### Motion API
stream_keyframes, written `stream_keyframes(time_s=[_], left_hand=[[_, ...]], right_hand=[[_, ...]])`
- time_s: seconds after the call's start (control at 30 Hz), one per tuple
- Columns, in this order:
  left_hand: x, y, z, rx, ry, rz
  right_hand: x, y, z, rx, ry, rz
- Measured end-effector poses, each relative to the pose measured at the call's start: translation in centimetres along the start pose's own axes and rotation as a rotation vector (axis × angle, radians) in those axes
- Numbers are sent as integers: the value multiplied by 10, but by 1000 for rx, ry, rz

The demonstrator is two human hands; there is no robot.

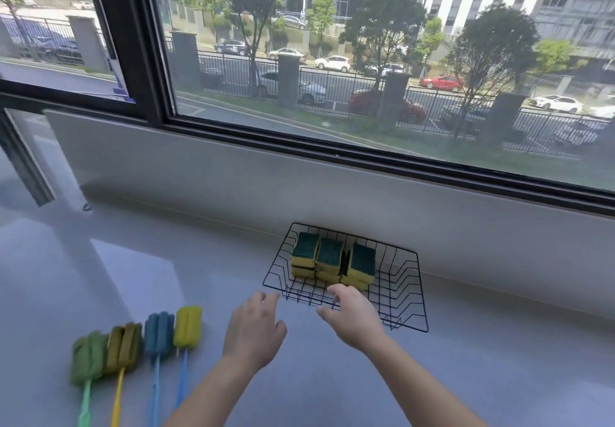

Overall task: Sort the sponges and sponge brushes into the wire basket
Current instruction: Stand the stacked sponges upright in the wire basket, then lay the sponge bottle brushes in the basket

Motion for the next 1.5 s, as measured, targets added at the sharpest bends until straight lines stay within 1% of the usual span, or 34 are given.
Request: stream_keyframes(time_s=[0.2,0.37,0.53,0.67,0.77,0.87,0.97,1.1,1.17,1.33,1.5], left_hand=[[41,-52,11,-11,26,105],[69,-94,21,-55,14,195],[90,-129,24,-101,-17,271],[102,-152,17,-90,-47,334],[106,-166,7,-33,-95,409],[106,-172,-3,38,-126,483],[101,-175,-6,38,-129,532],[92,-182,-8,25,-118,590],[88,-186,-11,16,-111,608],[83,-199,-23,-34,-144,623],[81,-201,-30,-10,-142,646]], right_hand=[[9,-42,-39,-41,-78,68],[13,-79,-73,-37,-162,123],[17,-110,-104,30,-228,174],[20,-129,-131,67,-287,188],[20,-141,-153,65,-342,159],[18,-146,-172,1,-389,68],[17,-151,-189,-137,-413,-26],[15,-157,-207,-168,-411,-65],[14,-159,-215,-159,-418,-76],[9,-164,-228,-26,-426,-87],[9,-162,-235,-9,-440,-117]])
Point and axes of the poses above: each hand's wrist, its own x-axis away from the middle knuckle, its own z-axis out of the back of the hand, y = z × x, the point moved 4 cm from there along -x, towards the middle knuckle, and after that the axes turned 1 degree about -y, right-handed, at the moved point
